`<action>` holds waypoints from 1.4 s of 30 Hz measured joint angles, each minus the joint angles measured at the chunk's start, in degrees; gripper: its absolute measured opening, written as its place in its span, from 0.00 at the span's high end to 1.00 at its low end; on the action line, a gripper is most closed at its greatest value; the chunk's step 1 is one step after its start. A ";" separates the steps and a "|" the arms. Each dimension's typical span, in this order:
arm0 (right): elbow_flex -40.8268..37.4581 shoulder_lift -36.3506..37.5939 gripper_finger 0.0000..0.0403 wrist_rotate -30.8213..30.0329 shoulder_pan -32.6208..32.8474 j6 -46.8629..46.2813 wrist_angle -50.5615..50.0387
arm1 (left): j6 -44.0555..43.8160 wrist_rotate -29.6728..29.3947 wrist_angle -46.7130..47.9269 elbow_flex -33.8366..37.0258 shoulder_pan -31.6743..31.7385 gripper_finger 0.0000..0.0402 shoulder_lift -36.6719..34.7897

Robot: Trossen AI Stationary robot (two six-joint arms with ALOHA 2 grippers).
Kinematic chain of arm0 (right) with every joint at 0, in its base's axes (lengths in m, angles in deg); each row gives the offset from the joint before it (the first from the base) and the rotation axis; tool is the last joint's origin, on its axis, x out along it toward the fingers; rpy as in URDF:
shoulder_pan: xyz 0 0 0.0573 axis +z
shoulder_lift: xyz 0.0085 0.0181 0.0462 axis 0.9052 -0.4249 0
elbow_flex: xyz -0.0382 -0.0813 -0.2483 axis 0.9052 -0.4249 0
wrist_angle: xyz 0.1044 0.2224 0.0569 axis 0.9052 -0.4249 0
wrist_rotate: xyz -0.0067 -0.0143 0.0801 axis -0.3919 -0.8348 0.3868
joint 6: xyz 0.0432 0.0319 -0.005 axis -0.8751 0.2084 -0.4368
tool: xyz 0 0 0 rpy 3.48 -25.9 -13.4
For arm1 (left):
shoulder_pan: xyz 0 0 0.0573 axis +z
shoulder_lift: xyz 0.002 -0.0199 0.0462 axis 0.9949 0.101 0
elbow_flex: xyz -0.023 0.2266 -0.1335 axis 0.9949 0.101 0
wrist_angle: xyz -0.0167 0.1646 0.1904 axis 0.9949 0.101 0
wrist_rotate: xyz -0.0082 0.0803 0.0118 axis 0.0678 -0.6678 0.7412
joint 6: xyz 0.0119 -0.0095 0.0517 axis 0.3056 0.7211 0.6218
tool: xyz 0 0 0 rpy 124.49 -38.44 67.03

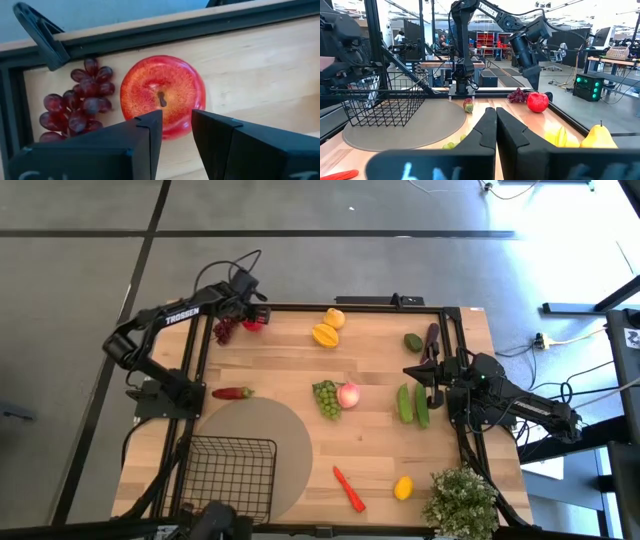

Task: Build produce basket
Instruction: Put the red apple into the wire basket

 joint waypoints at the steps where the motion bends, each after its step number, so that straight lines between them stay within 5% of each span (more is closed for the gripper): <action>1: 0.00 0.00 1.00 0.00 0.00 0.00 0.01 | 0.00 0.00 -0.02 0.00 0.04 0.77 0.45; 42: 0.00 0.00 1.00 -0.03 0.00 -0.20 0.13 | 0.42 0.66 -1.58 0.00 2.06 0.77 0.64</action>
